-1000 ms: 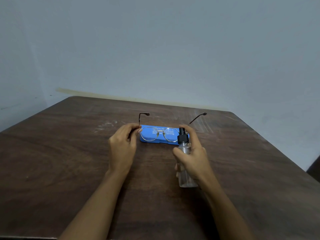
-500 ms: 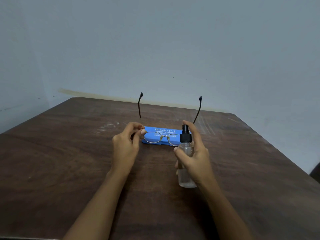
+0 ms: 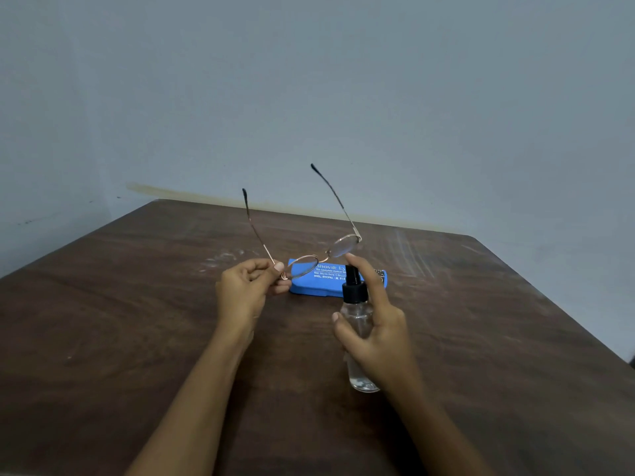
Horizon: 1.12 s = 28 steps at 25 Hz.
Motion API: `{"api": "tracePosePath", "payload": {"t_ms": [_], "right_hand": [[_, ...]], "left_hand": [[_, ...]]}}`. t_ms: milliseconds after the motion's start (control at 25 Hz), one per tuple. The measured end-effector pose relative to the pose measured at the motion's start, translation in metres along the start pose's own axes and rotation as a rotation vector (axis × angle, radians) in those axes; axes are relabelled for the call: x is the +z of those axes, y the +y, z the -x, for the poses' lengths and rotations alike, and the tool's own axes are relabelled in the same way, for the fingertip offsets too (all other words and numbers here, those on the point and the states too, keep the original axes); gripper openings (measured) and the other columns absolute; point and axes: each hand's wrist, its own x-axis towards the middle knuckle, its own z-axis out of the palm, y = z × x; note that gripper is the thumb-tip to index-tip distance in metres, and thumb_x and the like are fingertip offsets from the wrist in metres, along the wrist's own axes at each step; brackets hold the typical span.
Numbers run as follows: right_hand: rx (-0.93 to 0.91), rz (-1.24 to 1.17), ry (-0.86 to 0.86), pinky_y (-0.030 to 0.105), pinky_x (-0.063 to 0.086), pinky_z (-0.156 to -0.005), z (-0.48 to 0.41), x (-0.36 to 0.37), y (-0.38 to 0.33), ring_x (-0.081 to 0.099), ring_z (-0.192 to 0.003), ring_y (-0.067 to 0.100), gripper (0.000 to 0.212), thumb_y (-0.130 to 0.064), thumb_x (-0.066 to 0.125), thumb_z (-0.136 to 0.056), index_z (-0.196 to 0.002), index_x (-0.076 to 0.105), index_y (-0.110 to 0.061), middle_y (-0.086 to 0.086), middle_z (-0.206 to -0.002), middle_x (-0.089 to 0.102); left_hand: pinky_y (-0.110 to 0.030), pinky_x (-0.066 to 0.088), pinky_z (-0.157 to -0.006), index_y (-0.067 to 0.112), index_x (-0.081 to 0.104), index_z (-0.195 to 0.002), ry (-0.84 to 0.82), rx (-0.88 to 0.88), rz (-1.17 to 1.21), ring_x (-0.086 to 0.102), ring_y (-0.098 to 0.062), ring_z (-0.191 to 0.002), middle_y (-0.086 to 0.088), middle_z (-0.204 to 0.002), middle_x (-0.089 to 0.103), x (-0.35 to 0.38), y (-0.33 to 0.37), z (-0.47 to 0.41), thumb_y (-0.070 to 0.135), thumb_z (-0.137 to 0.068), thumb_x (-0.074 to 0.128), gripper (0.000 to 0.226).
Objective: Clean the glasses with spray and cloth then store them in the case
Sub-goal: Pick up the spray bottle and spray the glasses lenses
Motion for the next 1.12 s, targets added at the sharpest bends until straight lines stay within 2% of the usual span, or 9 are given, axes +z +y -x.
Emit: {"api": "tracePosePath", "payload": {"t_ms": [120, 320, 440, 600, 720, 920, 1000, 1120], "right_hand": [[-0.007, 0.006, -0.021, 0.007, 0.033, -0.051, 0.000, 0.002, -0.001, 0.040, -0.044, 0.006, 0.067, -0.011, 0.062, -0.073, -0.126, 0.039, -0.044, -0.012, -0.059, 0.050], [-0.054, 0.042, -0.065, 0.005, 0.032, -0.051, -0.010, 0.012, -0.006, 0.040, -0.046, 0.005, 0.059, -0.017, 0.062, -0.078, -0.124, 0.038, -0.045, -0.025, -0.068, 0.053], [-0.062, 0.069, -0.137, 0.007, 0.032, -0.051, -0.024, 0.020, -0.006, 0.043, -0.047, 0.005, 0.059, -0.017, 0.058, -0.078, -0.123, 0.035, -0.047, -0.027, -0.068, 0.053], [-0.090, 0.070, -0.153, 0.006, 0.033, -0.054, -0.029, 0.027, -0.005, 0.049, -0.054, 0.000, 0.059, -0.018, 0.056, -0.078, -0.126, 0.034, -0.045, -0.028, -0.067, 0.051], [-0.116, 0.076, -0.146, 0.004, 0.035, -0.062, -0.025, 0.028, -0.004, 0.052, -0.065, -0.007, 0.055, -0.020, 0.056, -0.079, -0.126, 0.036, -0.039, -0.030, -0.083, 0.051], [-0.103, 0.049, -0.140, 0.010, 0.040, -0.060, -0.020, 0.023, -0.002, 0.053, -0.062, 0.008, 0.050, -0.027, 0.052, -0.075, -0.121, 0.038, -0.043, -0.016, -0.082, 0.058], [-0.091, 0.053, -0.144, 0.007, 0.039, -0.059, -0.017, 0.023, -0.003, 0.053, -0.060, 0.004, 0.049, -0.030, 0.050, -0.074, -0.119, 0.038, -0.044, -0.019, -0.078, 0.057], [-0.097, 0.063, -0.145, 0.007, 0.037, -0.060, -0.016, 0.022, -0.004, 0.050, -0.059, 0.001, 0.054, -0.025, 0.052, -0.075, -0.123, 0.036, -0.044, -0.024, -0.078, 0.052]], "left_hand": [[-0.011, 0.054, -0.052, -0.002, 0.062, -0.077, -0.018, -0.110, 0.136, 0.065, -0.007, -0.047, 0.000, -0.047, 0.067, -0.002, 0.005, 0.000, -0.004, -0.080, 0.059, 0.005], [-0.013, 0.053, -0.047, -0.001, 0.067, -0.051, -0.011, -0.331, 0.388, 0.067, -0.012, -0.048, -0.008, -0.048, 0.068, -0.007, 0.011, -0.003, -0.011, -0.080, 0.052, 0.034], [-0.014, 0.052, -0.043, -0.003, 0.066, -0.047, 0.003, -0.421, 0.480, 0.067, -0.014, -0.046, -0.011, -0.048, 0.067, -0.009, 0.013, -0.005, -0.011, -0.083, 0.050, 0.040], [-0.014, 0.052, -0.043, -0.006, 0.066, -0.054, -0.007, -0.455, 0.514, 0.067, -0.014, -0.046, -0.012, -0.049, 0.067, -0.008, 0.013, -0.004, -0.010, -0.083, 0.050, 0.033], [-0.014, 0.052, -0.044, -0.005, 0.067, -0.051, -0.020, -0.453, 0.491, 0.067, -0.015, -0.048, -0.012, -0.051, 0.068, -0.007, 0.012, -0.004, -0.010, -0.082, 0.050, 0.036], [-0.014, 0.052, -0.044, -0.005, 0.067, -0.050, -0.027, -0.464, 0.456, 0.067, -0.015, -0.048, -0.011, -0.051, 0.068, -0.004, 0.012, 0.000, -0.011, -0.083, 0.050, 0.038], [-0.014, 0.052, -0.043, -0.007, 0.065, -0.054, -0.016, -0.469, 0.452, 0.068, -0.016, -0.048, -0.012, -0.051, 0.068, -0.004, 0.012, 0.001, -0.011, -0.083, 0.050, 0.033], [-0.015, 0.053, -0.044, -0.005, 0.067, -0.049, -0.026, -0.475, 0.449, 0.068, -0.015, -0.048, -0.012, -0.051, 0.068, -0.004, 0.014, 0.003, -0.010, -0.083, 0.050, 0.038]]}}
